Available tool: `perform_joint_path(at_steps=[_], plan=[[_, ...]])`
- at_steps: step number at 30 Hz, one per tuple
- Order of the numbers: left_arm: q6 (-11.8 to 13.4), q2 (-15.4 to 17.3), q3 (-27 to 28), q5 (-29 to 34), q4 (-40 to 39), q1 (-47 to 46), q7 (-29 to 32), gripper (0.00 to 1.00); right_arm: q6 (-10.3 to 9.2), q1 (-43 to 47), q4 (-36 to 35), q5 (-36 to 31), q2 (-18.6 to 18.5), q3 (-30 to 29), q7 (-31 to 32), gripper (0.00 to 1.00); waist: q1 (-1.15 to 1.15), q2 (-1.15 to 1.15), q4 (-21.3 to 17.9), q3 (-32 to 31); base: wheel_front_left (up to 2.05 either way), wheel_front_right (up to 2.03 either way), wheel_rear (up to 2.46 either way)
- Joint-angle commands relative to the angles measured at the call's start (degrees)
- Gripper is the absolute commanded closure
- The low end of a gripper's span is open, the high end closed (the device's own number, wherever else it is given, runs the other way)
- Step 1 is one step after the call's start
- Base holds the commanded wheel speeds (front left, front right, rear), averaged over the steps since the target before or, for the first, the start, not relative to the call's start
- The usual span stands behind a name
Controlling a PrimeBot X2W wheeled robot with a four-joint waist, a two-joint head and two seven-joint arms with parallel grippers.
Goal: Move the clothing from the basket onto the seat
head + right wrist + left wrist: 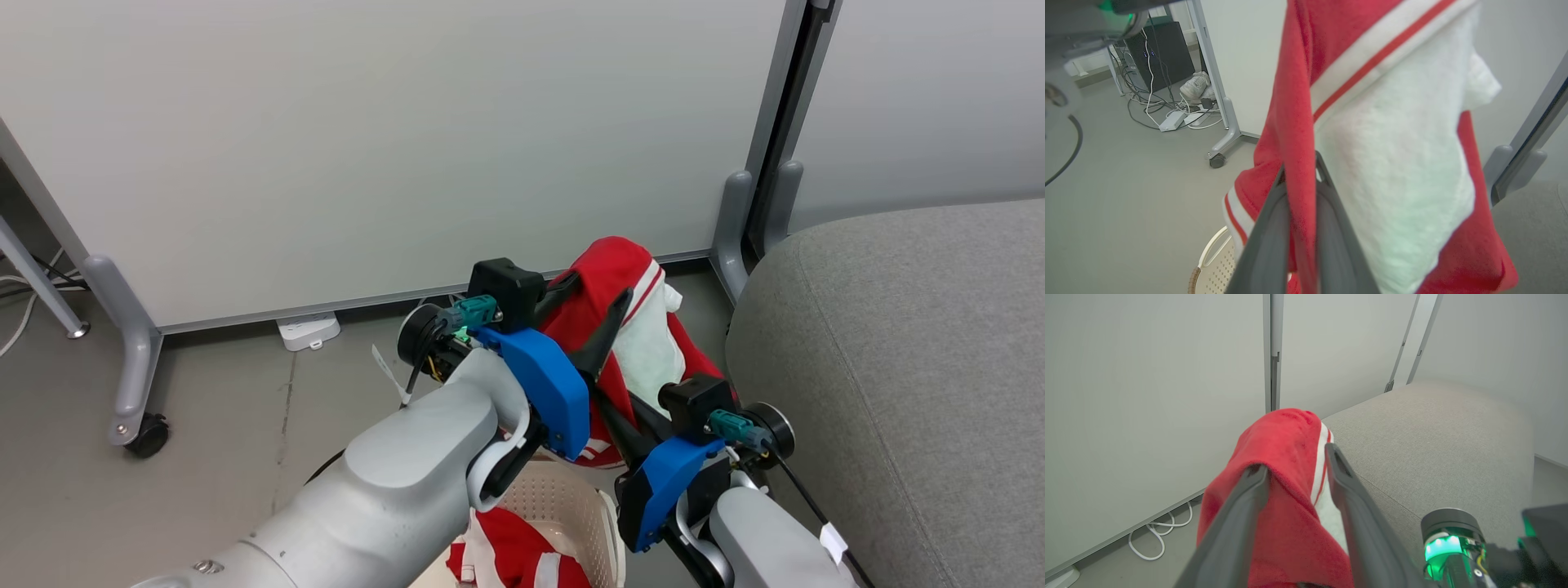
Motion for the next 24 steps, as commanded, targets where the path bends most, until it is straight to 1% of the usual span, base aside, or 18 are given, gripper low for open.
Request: perform_joint_path(at_steps=[1, 4, 5, 7, 10, 12, 13, 16, 21, 24], plan=[[0.2, 0.1, 0.3, 1.5, 0.0, 1.4, -1.7, 0.0, -0.04, -0.9, -0.4, -0.3, -0.1, -0.4, -0.5, 1.0, 0.01, 0.0, 0.0, 0.1, 0.0, 0.0, 0.0], [0.1, 0.6, 2.2, 4.1, -1.0, 3.9, -2.7, 0.0, -0.04, -0.6, -0.7, -1.0, -0.1, -1.0, -1.0, 1.0, 0.01, 0.0, 0.1, 0.3, 0.0, 0.0, 0.0], [0.1, 0.6, 2.2, 4.1, -1.0, 3.9, -2.7, 0.0, -0.04, -0.6, -0.7, -1.0, -0.1, -1.0, -1.0, 1.0, 0.01, 0.0, 0.1, 0.3, 0.0, 0.0, 0.0], [0.4, 1.7, 6.5, 7.5, -4.4, 6.2, -2.7, 0.0, -0.04, -0.2, -0.9, -1.4, -0.1, -1.5, -1.1, 1.0, 0.01, 0.0, 0.2, 0.5, 0.0, 0.0, 0.0], [1.1, 4.1, 12.5, 13.5, -10.0, 13.2, -2.7, 0.0, -0.04, 0.3, -1.1, -2.1, -0.1, -2.5, -1.1, 1.0, 0.01, 0.0, 0.2, 1.0, 0.0, 0.0, 0.0], [1.1, 5.5, 16.2, 17.9, -13.6, 17.4, -2.7, 0.0, -0.04, 0.7, -1.3, -2.6, -0.1, -3.2, -1.0, 1.0, 0.01, 0.0, 0.4, 1.1, 0.0, 0.0, 0.0], [1.6, 6.3, 18.3, 19.8, -15.1, 19.8, -2.7, 0.0, -0.04, 0.9, -1.5, -2.8, -0.1, -3.5, -0.9, 1.0, 0.01, 0.0, 0.4, 1.2, 0.0, 0.0, 0.0], [1.9, 8.2, 23.7, 25.4, -19.0, 26.9, -2.7, 0.0, -0.04, 1.4, -1.9, -3.5, -0.1, -4.1, -0.6, 1.0, 0.01, 0.0, 0.4, 1.4, 0.0, 0.0, 0.0], [1.1, 9.5, 31.7, 31.6, -22.8, 36.6, -2.7, 0.0, -0.04, 2.1, -2.8, -4.5, -0.1, -5.5, 0.0, 1.0, 0.01, 0.0, 0.8, 1.4, 0.0, 0.0, 0.0], [0.6, 9.5, 35.7, 34.6, -24.4, 40.7, -2.7, 0.0, -0.04, 2.8, -3.3, -4.8, -0.1, -6.5, 0.2, 1.0, 0.01, 0.0, 1.3, 1.3, 0.0, 0.0, 0.0]])
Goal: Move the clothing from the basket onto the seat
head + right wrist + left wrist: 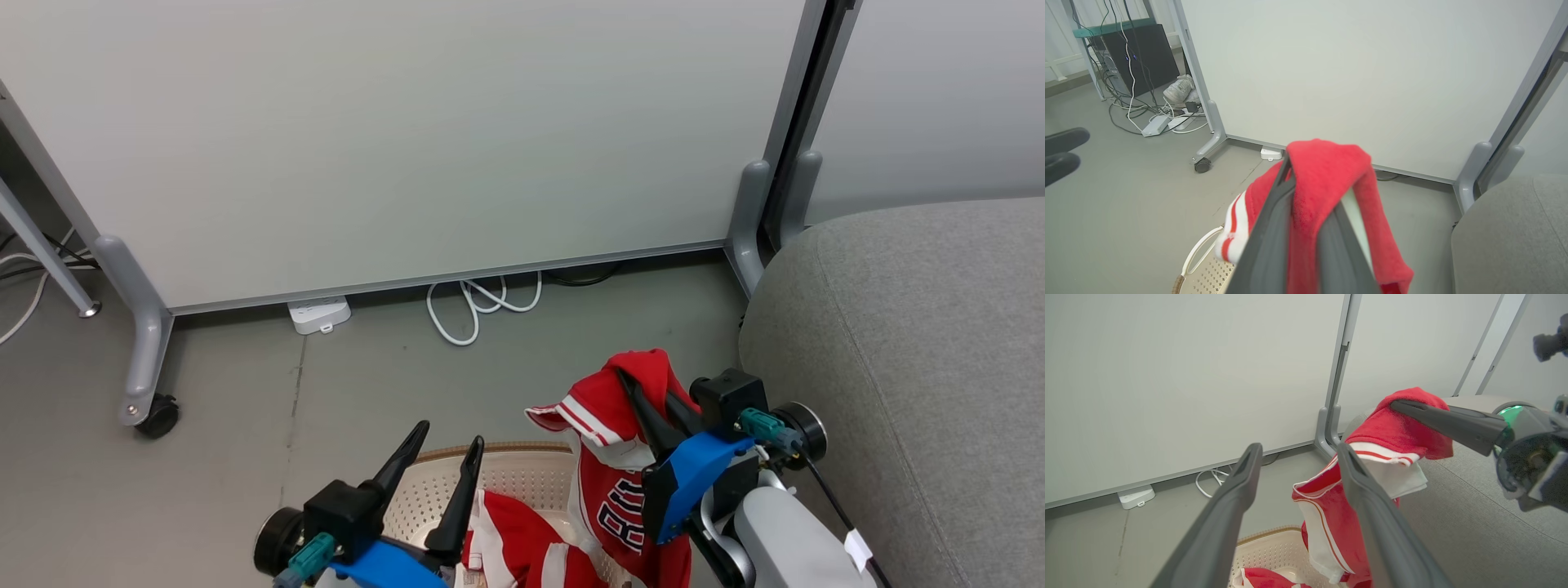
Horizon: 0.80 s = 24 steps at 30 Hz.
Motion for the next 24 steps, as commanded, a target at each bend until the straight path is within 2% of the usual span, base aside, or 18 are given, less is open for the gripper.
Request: perform_joint_path(at_steps=[1, 9, 13, 18, 24], plan=[[-0.4, 0.3, 1.4, 1.0, -0.6, 1.4, -0.2, 0.0, -0.04, 0.7, -0.4, -0.2, -0.1, -0.4, 0.1, 1.0, 0.0, 0.0, 0.3, -0.1, 0.0, 0.0, 0.0], [-3.1, -1.4, 7.3, 6.3, -1.4, 5.8, -0.2, 0.0, -0.04, 1.3, -1.2, -0.5, -0.1, -2.0, 0.4, 1.0, 0.0, 0.0, 0.8, -0.2, 0.0, 0.0, 0.0], [-4.5, -2.8, 8.9, 8.2, -1.2, 6.5, -0.2, 0.0, -0.04, 1.2, -1.4, -0.4, -0.1, -2.3, 0.3, 1.0, 0.0, 0.0, -0.4, 0.0, 0.0, 0.0, 0.0], [-6.0, -4.0, 10.8, 10.1, -0.8, 6.8, -0.2, 0.0, -0.04, 1.0, -1.8, -1.1, -0.1, -3.1, 0.5, 1.0, 0.0, 0.0, -3.7, 0.4, 0.0, 0.0, 0.0], [-7.4, -5.5, 12.5, 11.9, -0.6, 6.5, -0.2, 0.0, -0.04, 0.9, -1.8, -1.7, -0.1, -4.8, 0.5, 1.0, 0.0, 0.0, -9.8, 0.8, 0.0, 0.0, 0.0]])
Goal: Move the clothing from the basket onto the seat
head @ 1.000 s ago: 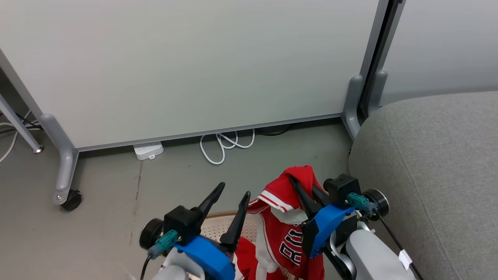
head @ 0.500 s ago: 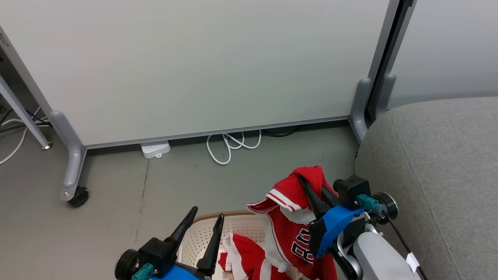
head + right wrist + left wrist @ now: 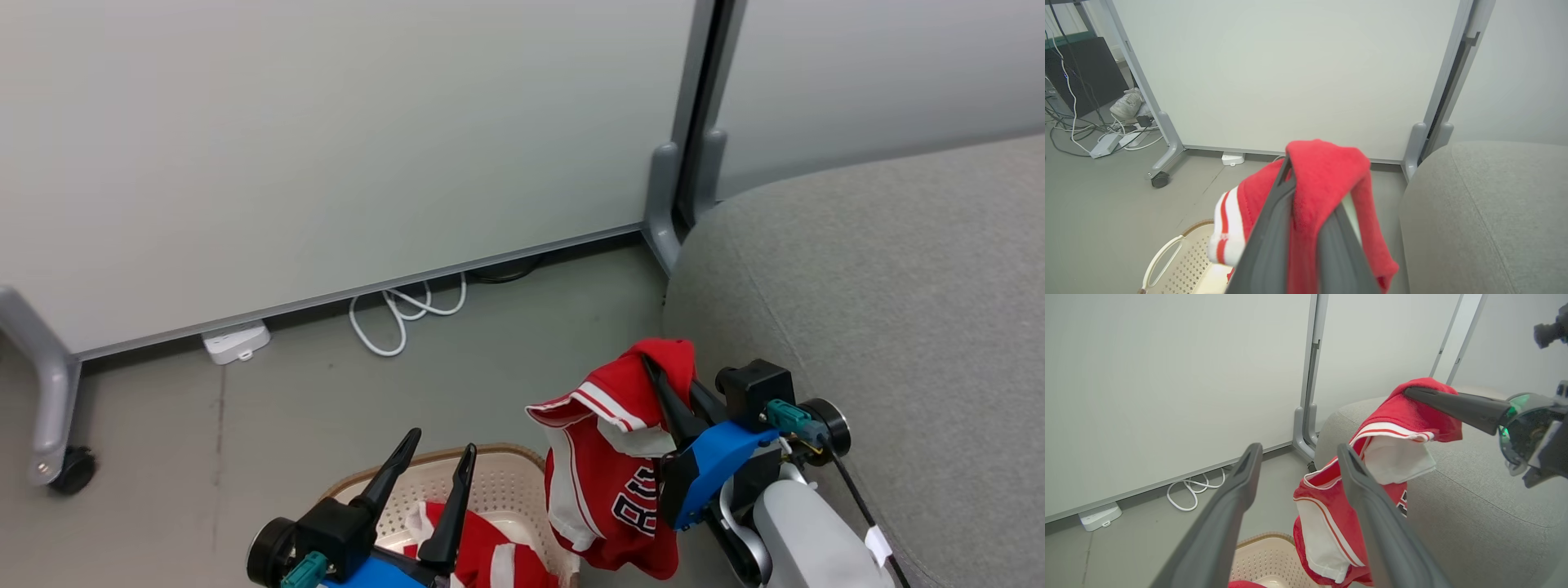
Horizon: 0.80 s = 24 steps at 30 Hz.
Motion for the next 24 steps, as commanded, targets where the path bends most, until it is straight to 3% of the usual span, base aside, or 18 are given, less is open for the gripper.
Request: perform_joint_path(at_steps=[1, 13, 24], plan=[[-0.4, -0.2, 0.6, 0.5, 0.1, -0.2, -0.2, 0.0, -0.04, -0.1, -0.2, -0.4, -0.1, -0.3, 0.0, 1.0, 0.0, 0.0, -3.7, 0.3, 0.0, 0.0, 0.0], [-1.9, -2.1, 2.1, 2.8, 1.1, -0.9, -0.2, 0.0, -0.04, -0.1, -0.7, -0.9, -0.1, -2.0, -0.2, 1.0, 0.0, 0.0, -15.9, 0.7, 0.0, 0.0, 0.0], [-2.8, -2.9, 2.7, 3.8, 1.4, -1.2, -0.2, 0.0, -0.04, 0.6, -0.5, -0.4, -0.1, -3.3, -0.2, 1.0, 0.0, 0.0, -18.5, 1.3, 0.0, 0.0, 0.0]])
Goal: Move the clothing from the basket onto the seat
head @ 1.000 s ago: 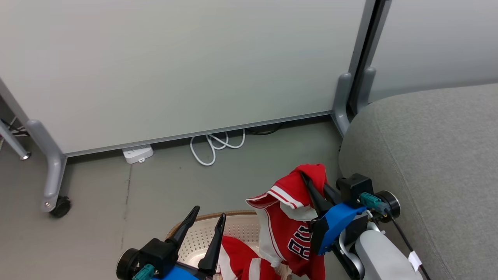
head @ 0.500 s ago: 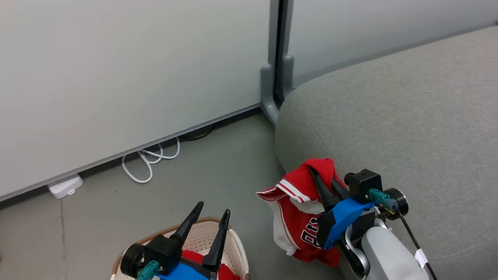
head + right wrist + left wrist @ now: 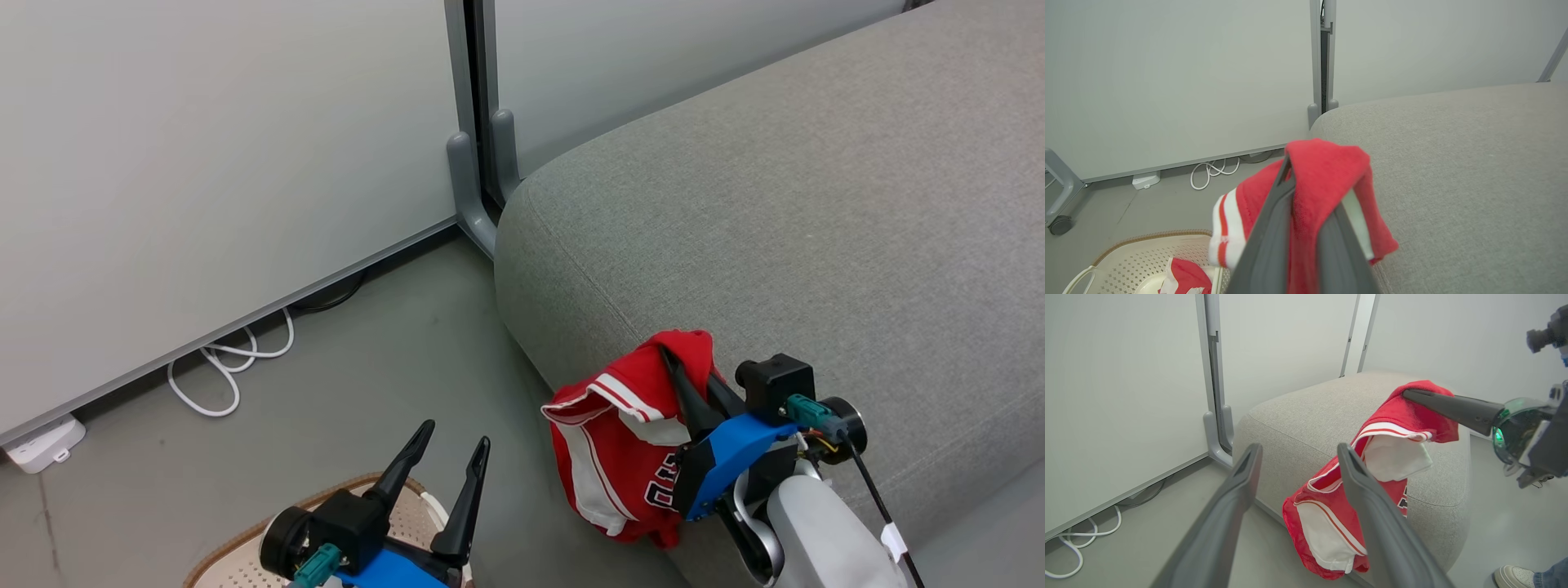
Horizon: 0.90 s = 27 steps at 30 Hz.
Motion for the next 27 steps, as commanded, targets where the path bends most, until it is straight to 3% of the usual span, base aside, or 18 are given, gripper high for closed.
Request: perform_joint_path(at_steps=[1, 6, 12, 22, 27], plan=[[-0.2, 0.2, 0.2, 0.5, 0.2, -0.8, -0.2, 0.0, -0.04, 0.4, -0.1, 0.8, 0.0, -0.2, 0.3, 1.0, 0.0, 0.0, 0.3, 0.3, 0.0, 0.0, 0.0], [-0.4, 0.2, 0.6, 0.9, 0.3, -1.2, -0.2, 0.0, -0.04, -3.5, 0.3, 0.8, -0.1, -2.2, 2.0, 1.0, 0.0, 0.0, 0.8, 1.4, 0.0, 0.0, 0.0], [-0.8, 1.4, 0.5, 2.5, -0.5, -3.8, -0.2, 0.0, -0.05, -14.8, -0.3, -6.6, -1.2, -9.4, 6.3, 1.0, 0.0, 0.0, 2.2, 6.5, 0.0, 0.0, 0.0], [-1.0, 4.9, -1.0, 4.8, -3.8, -12.2, -0.2, 0.0, -0.05, -35.2, -6.6, -9.0, -12.1, -23.4, 15.0, 1.0, 0.0, 0.0, 5.5, 20.5, 0.0, 0.0, 0.0], [-1.1, 6.3, -2.3, 5.5, -6.2, -16.8, -0.1, 0.0, -0.05, -42.2, -6.0, -10.0, -18.1, -32.1, 15.7, 1.0, 0.0, 0.0, 7.0, 27.4, 0.0, 0.0, 0.0]])
